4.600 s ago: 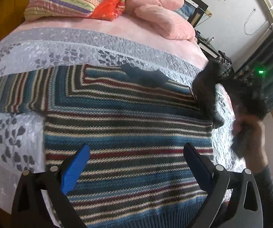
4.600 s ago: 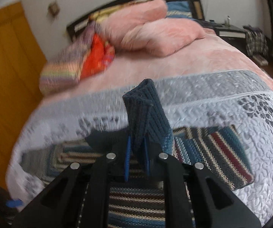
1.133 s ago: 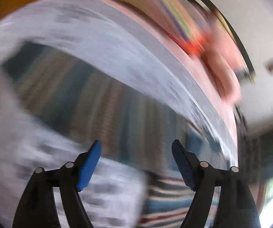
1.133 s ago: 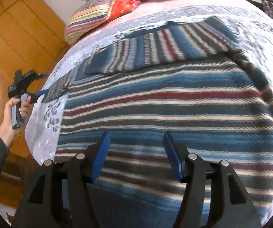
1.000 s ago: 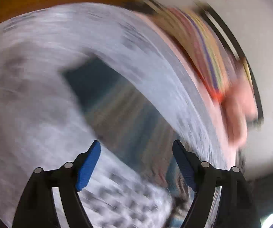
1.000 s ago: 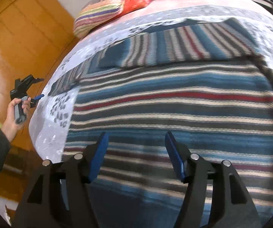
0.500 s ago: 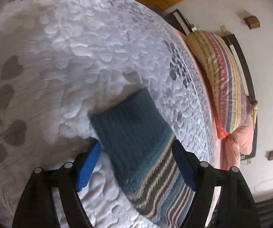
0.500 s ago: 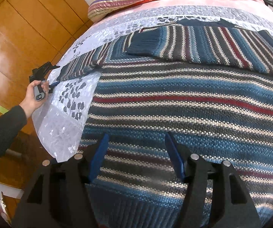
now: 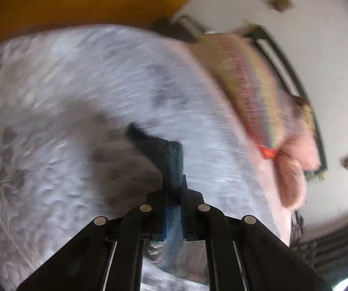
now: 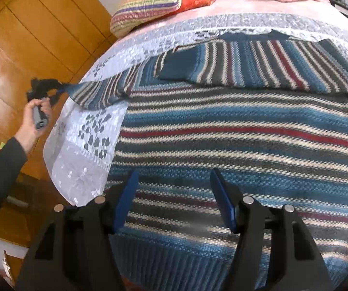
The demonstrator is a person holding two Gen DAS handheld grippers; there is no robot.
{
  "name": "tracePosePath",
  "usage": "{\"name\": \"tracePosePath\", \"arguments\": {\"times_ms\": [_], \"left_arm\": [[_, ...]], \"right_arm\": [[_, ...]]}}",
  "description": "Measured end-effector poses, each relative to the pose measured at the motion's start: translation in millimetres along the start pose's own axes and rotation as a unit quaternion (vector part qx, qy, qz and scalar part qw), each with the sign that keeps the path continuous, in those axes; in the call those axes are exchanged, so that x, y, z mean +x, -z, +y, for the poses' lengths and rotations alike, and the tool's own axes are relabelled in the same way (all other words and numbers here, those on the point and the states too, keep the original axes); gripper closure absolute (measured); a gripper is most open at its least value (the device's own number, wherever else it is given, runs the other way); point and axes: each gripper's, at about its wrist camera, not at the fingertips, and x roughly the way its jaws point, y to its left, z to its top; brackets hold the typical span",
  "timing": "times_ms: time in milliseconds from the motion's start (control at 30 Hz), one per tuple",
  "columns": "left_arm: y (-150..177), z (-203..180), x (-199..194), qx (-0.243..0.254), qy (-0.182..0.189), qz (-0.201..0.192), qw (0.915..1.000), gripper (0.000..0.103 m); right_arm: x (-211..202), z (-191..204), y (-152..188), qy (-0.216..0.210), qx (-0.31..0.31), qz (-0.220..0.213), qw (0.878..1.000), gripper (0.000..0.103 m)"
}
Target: Fold small clothes
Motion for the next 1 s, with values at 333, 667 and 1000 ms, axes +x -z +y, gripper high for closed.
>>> {"name": "tracePosePath", "arguments": {"times_ms": [333,667,1000], "left_arm": [[83,-221,-25,0.188,0.065,0.017,0.9799,0.096],[217,-338,49,0.282,0.086,0.093,0.951,0.096],[347,-345,145,0.32,0.049,0.181,0.9286,0.096]], "right_arm": [[-42,-29,5,-0.009,0.041,-0.04,0.998,0.041],[-76,-93,19,-0.003,0.106,-0.07,0.992,0.039],[-83,-142,21,0.014,0.143,-0.076,0.987,0.036]]}}
